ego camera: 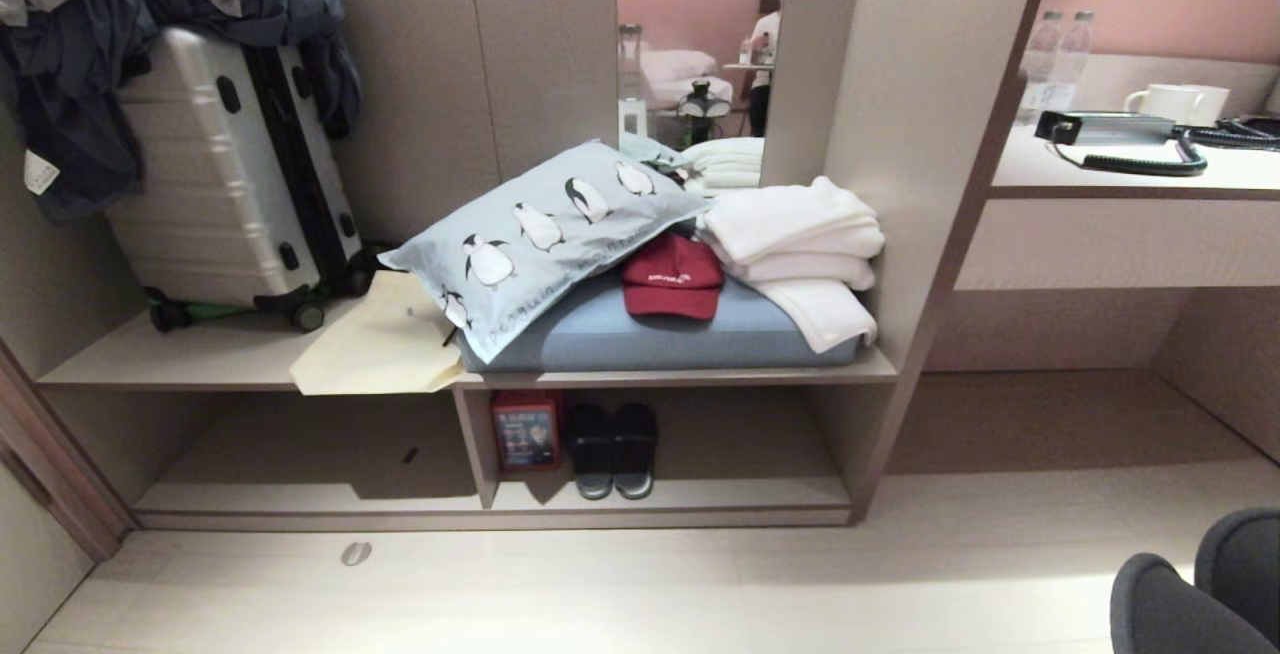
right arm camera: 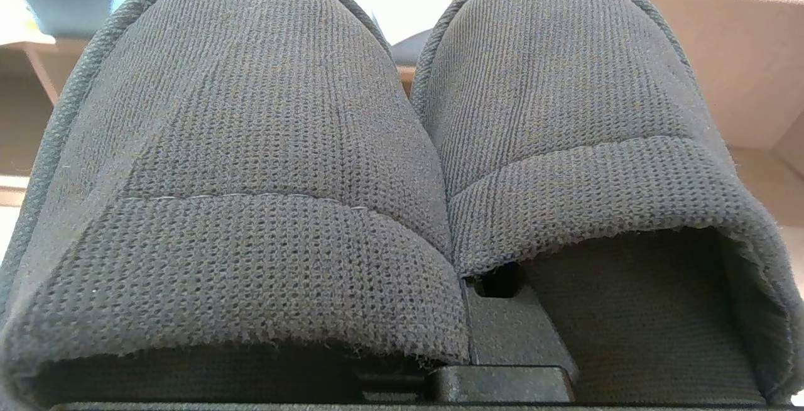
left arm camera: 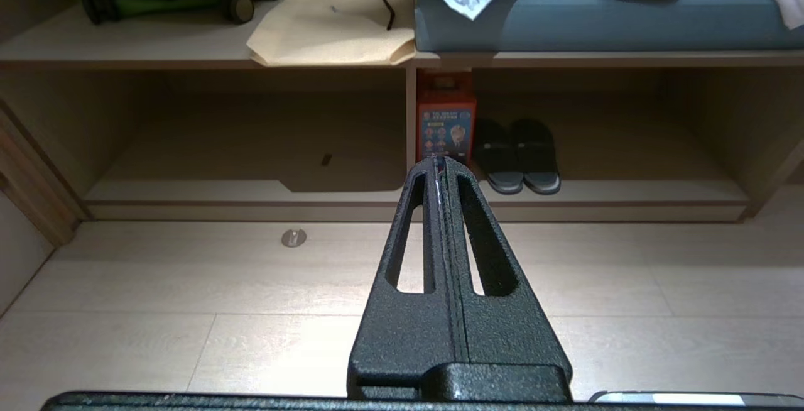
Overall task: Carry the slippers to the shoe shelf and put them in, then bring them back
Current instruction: Place the slippers on the floor
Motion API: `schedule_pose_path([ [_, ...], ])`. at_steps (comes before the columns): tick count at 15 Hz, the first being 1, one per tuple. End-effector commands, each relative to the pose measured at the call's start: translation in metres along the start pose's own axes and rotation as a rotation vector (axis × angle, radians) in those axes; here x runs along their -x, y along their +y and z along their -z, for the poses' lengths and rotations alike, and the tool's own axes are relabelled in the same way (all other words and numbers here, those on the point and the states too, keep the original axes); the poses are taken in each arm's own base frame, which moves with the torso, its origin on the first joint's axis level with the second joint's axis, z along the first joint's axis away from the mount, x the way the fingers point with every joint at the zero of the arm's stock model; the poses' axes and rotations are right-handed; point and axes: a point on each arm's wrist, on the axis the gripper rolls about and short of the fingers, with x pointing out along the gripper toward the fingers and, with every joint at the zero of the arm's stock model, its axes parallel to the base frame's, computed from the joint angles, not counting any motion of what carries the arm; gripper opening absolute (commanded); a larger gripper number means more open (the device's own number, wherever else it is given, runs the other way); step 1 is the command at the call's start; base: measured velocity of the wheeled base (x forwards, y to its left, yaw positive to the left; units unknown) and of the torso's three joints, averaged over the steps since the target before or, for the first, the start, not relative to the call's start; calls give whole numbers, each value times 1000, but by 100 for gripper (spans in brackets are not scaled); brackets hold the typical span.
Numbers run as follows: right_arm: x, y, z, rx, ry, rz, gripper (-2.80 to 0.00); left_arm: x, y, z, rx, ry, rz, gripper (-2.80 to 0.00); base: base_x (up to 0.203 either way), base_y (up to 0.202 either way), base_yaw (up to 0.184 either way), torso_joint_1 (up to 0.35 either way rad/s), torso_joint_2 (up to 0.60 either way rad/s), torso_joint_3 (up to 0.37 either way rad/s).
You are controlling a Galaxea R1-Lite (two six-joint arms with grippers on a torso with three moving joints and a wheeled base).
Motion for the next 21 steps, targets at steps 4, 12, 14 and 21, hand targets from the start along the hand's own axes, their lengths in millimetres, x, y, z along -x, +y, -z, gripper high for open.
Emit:
schedule_pose_path([
  [4, 0, 0, 0, 1, -2, 0, -280, 0, 0, 0, -8, 1, 0, -280, 0, 0, 0, 5, 4, 145],
  [12, 0, 0, 0, 1, -2, 0, -280, 0, 0, 0, -10, 1, 0, -280, 0, 0, 0, 0, 1, 10],
  [14, 0, 0, 0, 1, -2, 0, -280, 0, 0, 0, -10, 2, 0, -280, -2, -115, 4, 1, 3, 4],
  [21, 0, 0, 0, 1, -2, 0, -280, 0, 0, 0, -10, 1, 0, -280, 0, -196, 2, 3, 0, 6],
])
